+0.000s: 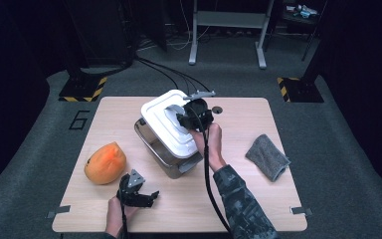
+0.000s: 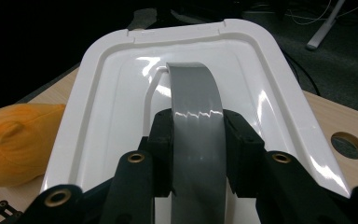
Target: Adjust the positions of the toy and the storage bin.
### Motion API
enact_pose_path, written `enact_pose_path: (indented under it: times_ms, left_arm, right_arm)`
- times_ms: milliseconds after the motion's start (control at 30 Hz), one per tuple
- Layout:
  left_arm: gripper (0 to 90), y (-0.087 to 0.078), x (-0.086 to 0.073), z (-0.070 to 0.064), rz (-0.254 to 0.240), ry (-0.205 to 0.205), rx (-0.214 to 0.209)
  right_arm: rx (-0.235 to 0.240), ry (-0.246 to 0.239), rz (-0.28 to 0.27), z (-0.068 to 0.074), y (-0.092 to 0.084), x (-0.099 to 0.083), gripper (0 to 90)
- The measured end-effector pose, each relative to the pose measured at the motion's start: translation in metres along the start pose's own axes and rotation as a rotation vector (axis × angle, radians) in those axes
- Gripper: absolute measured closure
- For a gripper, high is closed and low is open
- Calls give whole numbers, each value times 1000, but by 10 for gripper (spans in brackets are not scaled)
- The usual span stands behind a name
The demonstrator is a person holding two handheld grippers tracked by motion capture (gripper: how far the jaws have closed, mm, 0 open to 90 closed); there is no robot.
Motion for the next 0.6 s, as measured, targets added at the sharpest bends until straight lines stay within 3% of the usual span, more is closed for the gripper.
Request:
enact_pose_path:
  times_ms: [133,600]
  left_arm:
    - [110,0,0,0,-1,0,0]
    - [110,0,0,0,0,0,1]
  right_arm:
    - [-9,-12,-13,-7,-4,0,665]
    - [-75,28,-28,-47,-26,-4,665]
Point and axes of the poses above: each handheld gripper's, and its own axes: y roughly forward along the jaws, x roughly out of its top, z roughly to its left, the point moved 4 cm from there along y, roughly forward along the jaws, and after that the axes turned 1 degree about x, right-handed, at the moved point
